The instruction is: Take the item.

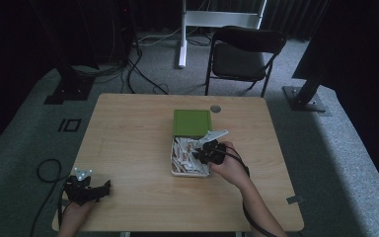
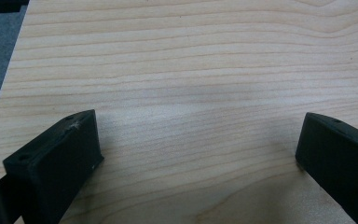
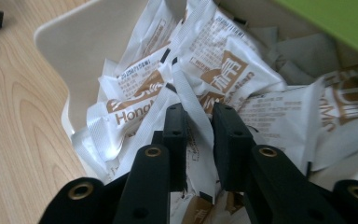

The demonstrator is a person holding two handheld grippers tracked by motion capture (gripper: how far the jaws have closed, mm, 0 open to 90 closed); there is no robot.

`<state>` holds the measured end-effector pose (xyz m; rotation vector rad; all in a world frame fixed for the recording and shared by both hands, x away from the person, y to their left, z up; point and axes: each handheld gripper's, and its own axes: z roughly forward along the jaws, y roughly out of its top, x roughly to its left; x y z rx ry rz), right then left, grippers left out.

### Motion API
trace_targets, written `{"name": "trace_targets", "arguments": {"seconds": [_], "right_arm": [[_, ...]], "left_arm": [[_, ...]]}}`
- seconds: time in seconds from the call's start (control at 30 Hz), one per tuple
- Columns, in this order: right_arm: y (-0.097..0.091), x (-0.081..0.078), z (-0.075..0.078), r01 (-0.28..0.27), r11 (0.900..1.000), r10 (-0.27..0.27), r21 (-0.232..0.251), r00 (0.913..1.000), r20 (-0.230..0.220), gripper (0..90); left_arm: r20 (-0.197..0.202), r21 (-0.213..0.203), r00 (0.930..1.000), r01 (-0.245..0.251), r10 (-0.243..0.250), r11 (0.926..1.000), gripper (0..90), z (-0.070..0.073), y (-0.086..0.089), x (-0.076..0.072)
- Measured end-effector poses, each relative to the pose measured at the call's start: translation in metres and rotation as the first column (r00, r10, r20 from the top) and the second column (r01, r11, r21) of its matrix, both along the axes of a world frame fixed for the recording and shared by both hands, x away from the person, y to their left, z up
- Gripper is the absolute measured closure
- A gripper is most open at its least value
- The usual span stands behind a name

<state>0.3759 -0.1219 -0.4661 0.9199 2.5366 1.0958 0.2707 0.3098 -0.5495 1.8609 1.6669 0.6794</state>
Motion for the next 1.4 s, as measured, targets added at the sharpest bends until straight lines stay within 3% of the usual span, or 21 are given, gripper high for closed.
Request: {"name": "trace_targets", "arguments": {"seconds": [0.1, 0.4, 0.67, 0.7, 0.83, 0.9, 1.0, 1.2, 1.27, 1.3, 1.37, 1.4], "right_arm": [[-0.002, -0.002, 0.007, 0.01, 0.9993, -0.011, 0.035, 0.9998, 0.014, 77.3], [-0.001, -0.01, 0.036, -0.008, 0.9973, 0.001, 0.073, 0.9965, 0.084, 77.5], [-0.013, -0.009, 0.046, 0.079, 0.9866, -0.098, 0.143, 0.9862, 0.133, 77.6], [-0.019, -0.008, 0.048, 0.117, 0.9776, -0.144, 0.175, 0.9778, 0.152, 77.6], [-0.03, -0.006, 0.051, 0.169, 0.9651, -0.205, 0.2, 0.9638, 0.171, 77.6], [-0.033, -0.005, 0.051, 0.18, 0.9641, -0.215, 0.196, 0.9609, 0.175, 77.6], [-0.044, -0.001, 0.049, 0.225, 0.9492, -0.265, 0.22, 0.948, 0.176, 77.6], [-0.058, 0.007, 0.043, 0.305, 0.927, -0.345, 0.219, 0.9217, 0.178, 77.6], [-0.062, 0.011, 0.039, 0.33, 0.923, -0.366, 0.198, 0.9122, 0.185, 77.6], [-0.062, 0.011, 0.039, 0.33, 0.923, -0.366, 0.198, 0.9122, 0.185, 77.6], [-0.067, 0.019, 0.033, 0.367, 0.9063, -0.403, 0.21, 0.9005, 0.164, 77.7], [-0.068, 0.022, 0.03, 0.378, 0.9031, -0.412, 0.203, 0.8957, 0.166, 77.7]], "left_arm": [[0.0, 0.0, 1.0, 0.0, 0.0, 1.0, 0.7, 0.0, 0.0, 0.0], [0.001, -0.001, 1.0, -0.001, 0.001, 1.0, 0.7, 0.0, 0.0, 0.0], [0.0, 0.0, 1.0, -0.001, 0.001, 1.0, 0.7, 0.0, 0.0, 0.0], [0.0, 0.0, 1.0, 0.0, 0.0, 1.0, 0.7, 0.0, 0.0, 0.0], [0.0, 0.001, 1.0, 0.0, 0.0, 1.0, 0.7, 0.0, 0.0, 0.0], [0.0, 0.001, 1.0, 0.0, 0.0, 1.0, 0.7, 0.0, 0.0, 0.0], [0.001, 0.001, 1.0, -0.001, 0.001, 1.0, 0.7, 0.0, 0.0, 0.0], [0.0, 0.0, 1.0, -0.001, 0.001, 1.0, 0.7, 0.0, 0.0, 0.0], [-0.001, 0.0, 1.0, 0.0, 0.0, 1.0, 0.7, 0.0, 0.0, 0.0], [-0.001, 0.0, 1.0, 0.0, 0.0, 1.0, 0.7, 0.0, 0.0, 0.0], [-0.001, 0.0, 1.0, 0.0, 0.0, 1.0, 0.7, 0.0, 0.0, 0.0], [0.0, 0.0, 1.0, -0.001, 0.001, 1.0, 0.7, 0.0, 0.0, 0.0]]}}
